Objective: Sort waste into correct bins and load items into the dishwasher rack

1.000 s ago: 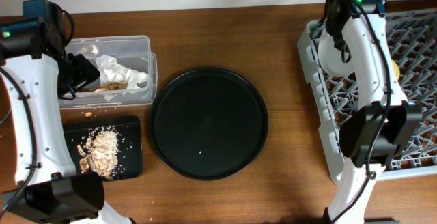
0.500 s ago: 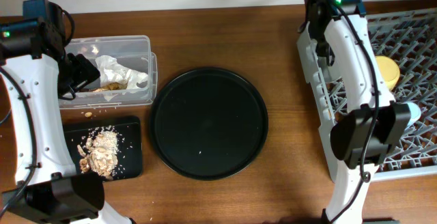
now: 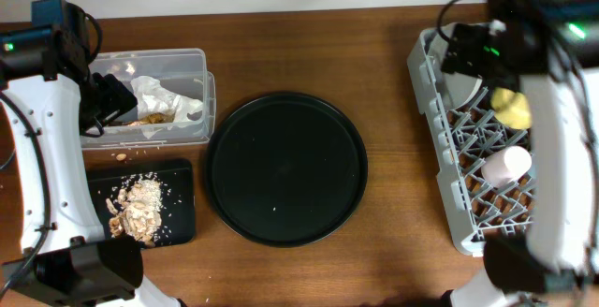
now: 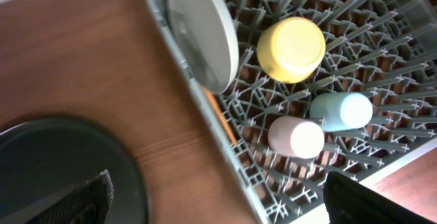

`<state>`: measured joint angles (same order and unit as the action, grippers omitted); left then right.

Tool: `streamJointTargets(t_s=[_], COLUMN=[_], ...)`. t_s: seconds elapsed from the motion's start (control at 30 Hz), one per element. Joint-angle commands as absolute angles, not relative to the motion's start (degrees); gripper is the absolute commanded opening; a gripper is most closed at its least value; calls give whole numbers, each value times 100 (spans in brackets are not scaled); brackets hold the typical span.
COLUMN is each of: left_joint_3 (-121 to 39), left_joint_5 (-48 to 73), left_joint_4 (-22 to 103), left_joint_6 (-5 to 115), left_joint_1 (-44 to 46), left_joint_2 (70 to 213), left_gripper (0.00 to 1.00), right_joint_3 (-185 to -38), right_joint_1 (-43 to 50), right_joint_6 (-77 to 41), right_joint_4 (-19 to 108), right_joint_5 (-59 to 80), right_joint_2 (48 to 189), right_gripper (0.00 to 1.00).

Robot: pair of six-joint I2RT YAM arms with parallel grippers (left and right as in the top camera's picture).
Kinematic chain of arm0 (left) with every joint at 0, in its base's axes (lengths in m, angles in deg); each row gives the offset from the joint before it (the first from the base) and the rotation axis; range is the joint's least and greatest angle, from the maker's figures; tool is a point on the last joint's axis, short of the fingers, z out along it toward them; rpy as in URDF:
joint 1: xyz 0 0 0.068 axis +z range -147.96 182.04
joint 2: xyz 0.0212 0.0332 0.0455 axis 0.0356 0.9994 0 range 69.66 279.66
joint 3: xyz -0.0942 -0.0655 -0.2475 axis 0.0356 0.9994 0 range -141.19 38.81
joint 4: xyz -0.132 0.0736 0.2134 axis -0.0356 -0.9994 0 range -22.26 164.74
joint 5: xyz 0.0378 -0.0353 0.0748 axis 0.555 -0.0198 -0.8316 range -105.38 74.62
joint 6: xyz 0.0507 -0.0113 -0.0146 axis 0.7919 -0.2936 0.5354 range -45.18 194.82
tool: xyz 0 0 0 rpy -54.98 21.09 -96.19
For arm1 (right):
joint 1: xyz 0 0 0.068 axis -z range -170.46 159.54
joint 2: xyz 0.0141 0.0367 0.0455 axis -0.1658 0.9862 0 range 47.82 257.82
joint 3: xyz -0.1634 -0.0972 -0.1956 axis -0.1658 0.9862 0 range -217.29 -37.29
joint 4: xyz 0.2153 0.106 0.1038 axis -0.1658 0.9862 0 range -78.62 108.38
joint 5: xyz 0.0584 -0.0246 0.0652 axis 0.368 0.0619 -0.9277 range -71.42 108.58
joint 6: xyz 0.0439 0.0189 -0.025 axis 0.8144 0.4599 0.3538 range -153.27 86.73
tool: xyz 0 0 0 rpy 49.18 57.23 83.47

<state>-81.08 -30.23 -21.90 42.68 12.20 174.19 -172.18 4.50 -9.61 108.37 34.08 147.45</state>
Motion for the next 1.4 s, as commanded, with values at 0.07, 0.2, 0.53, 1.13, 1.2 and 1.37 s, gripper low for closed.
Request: streamJointTargets(t_s=[0.07, 0.2, 0.53, 1.13, 1.2, 1.37], left_joint_3=[-8146, -8146, -8146, -8146, -8146, -8146], left_joint_5=[-3065, -3067, -3065, -3065, -3065, -3065], left_joint_4=[-2194, -2197, -2197, -2197, -2197, -2197], left_joint_6=[4357, 4360, 4357, 4360, 4360, 4360], left_joint_1=[1261, 1261, 1261, 1261, 1261, 1261], left_joint_2=[17445, 17445, 17445, 17445, 17445, 17445], left_gripper=[99, 99, 99, 99, 99, 99], right_joint_3=[-15882, -14700, -12479, -12304, -12239, -11845], right_joint_1=[457, 457, 457, 457, 457, 457], right_joint_6=[-1095, -1097, -881, -896, -898, -902], right_joint_4=[10870, 10711, 10523, 10488, 10273, 9537], right_joint_5=[3013, 3013, 2152, 2084, 2049, 2051], right_joint_2=[13257, 12461, 11405, 12476, 12503, 12236], right_gripper=[100, 99, 99, 99, 99, 99])
